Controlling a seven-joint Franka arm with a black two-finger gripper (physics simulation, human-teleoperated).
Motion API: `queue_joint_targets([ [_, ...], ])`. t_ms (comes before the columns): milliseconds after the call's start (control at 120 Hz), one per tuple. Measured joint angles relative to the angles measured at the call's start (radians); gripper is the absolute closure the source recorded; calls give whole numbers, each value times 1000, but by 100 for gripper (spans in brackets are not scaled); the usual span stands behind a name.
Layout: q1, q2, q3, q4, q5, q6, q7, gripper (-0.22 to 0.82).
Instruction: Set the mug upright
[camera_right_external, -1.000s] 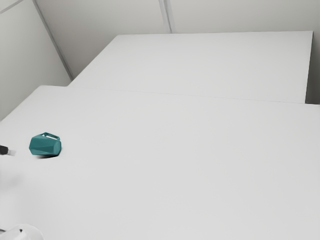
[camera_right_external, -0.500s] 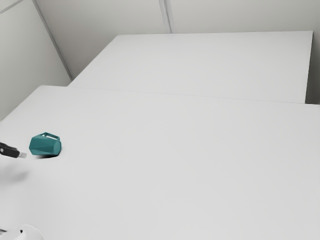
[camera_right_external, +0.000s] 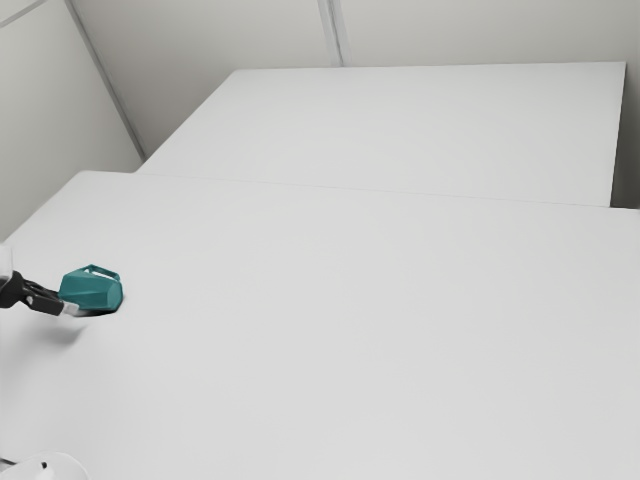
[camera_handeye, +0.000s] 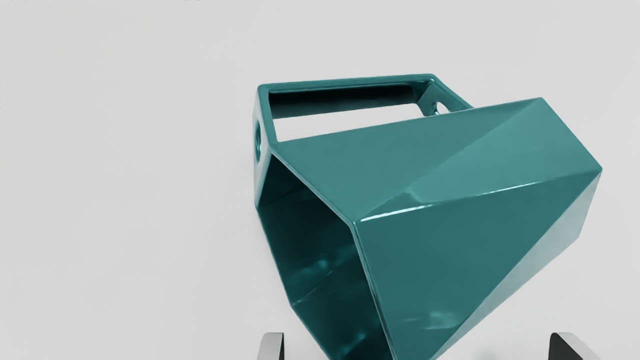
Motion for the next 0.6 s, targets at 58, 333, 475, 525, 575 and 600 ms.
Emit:
queue_joint_targets([
  [58, -4, 3, 0, 2, -2, 2, 6, 6],
  [333, -14, 26, -22, 29, -5, 6, 25, 14],
  [475, -16, 27, -30, 30, -10, 7, 32, 17],
  [525, -16, 27, -34, 30, -11, 7, 34, 19],
  [575, -16, 27, -36, 30, -12, 7, 36, 21],
  [600, -16, 27, -37, 31, -12, 7, 37, 22],
])
